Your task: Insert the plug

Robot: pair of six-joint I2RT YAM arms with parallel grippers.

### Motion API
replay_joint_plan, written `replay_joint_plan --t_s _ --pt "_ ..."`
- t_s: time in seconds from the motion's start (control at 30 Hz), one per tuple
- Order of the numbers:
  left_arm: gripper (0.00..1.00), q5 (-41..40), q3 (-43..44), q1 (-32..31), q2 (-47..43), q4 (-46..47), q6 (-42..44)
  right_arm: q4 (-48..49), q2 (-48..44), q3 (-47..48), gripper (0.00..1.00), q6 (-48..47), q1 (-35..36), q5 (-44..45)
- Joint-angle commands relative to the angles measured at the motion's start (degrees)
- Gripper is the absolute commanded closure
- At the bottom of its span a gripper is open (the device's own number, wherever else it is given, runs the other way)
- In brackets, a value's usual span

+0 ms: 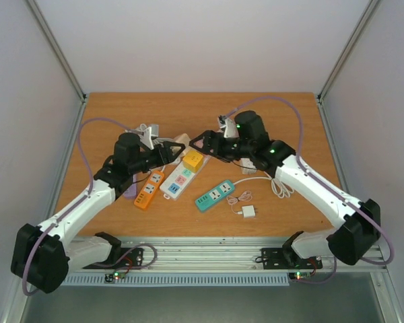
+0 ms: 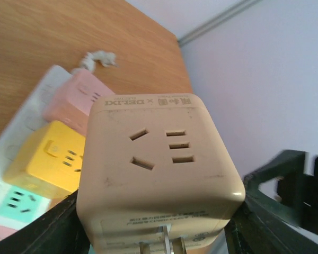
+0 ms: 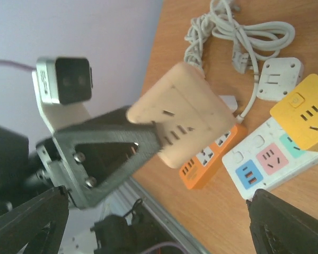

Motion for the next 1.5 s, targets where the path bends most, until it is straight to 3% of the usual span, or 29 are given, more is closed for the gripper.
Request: replay_joint_plan --t_s 0.0,0.1,0.27,0.33,0.4,0.73,0.93,1.1,1.3,1.4,1.47 --pt "0.5 16.5 4.3 2.6 0.1 1.1 -1.5 5.6 -3.3 -5.7 0.07 -6.9 -6.1 -17.8" --pt "0.49 23.1 6.1 4.5 -0.3 1.2 -7.0 12.6 -4.6 -8.5 0.07 -3.8 -8.6 -24.1" --pt "0.49 28.9 6.1 4.7 -2.3 8.9 -14.6 16.2 -3.9 -8.5 0.07 0.0 -8.8 -25.8" --pt "0.49 30.8 6.4 4.7 -2.3 11.9 -17.1 22.2 -3.0 -9.1 0.07 4.0 -8.6 -28.0" --pt "0.49 32.3 6.8 4.7 -2.2 14.0 -18.5 29.4 -1.9 -9.6 0.07 8.0 -7.5 -30.5" --pt "0.49 37.7 7.5 4.7 -2.6 22.8 -23.9 42.4 -1.4 -10.3 0.11 15.8 -4.4 -32.0" --pt "0.49 39.1 7.9 4.9 -3.4 22.1 -22.7 42.9 -3.0 -10.7 0.19 15.9 -4.4 -32.2" --pt "0.49 39.4 9.1 6.1 -4.6 15.8 -18.1 41.4 -4.2 -10.5 0.25 14.2 -4.4 -32.1" --pt "0.48 40.3 8.7 6.3 -4.8 15.0 -17.3 40.7 -3.7 -9.8 0.44 12.8 -4.4 -33.4" --pt "0.44 40.1 8.7 6.4 -4.9 14.1 -17.1 39.7 -2.8 -9.2 0.54 11.8 -4.4 -34.2" --pt "0.35 39.1 9.1 6.5 -5.2 11.0 -16.2 37.0 -2.6 -8.7 0.56 9.6 -4.4 -33.8"
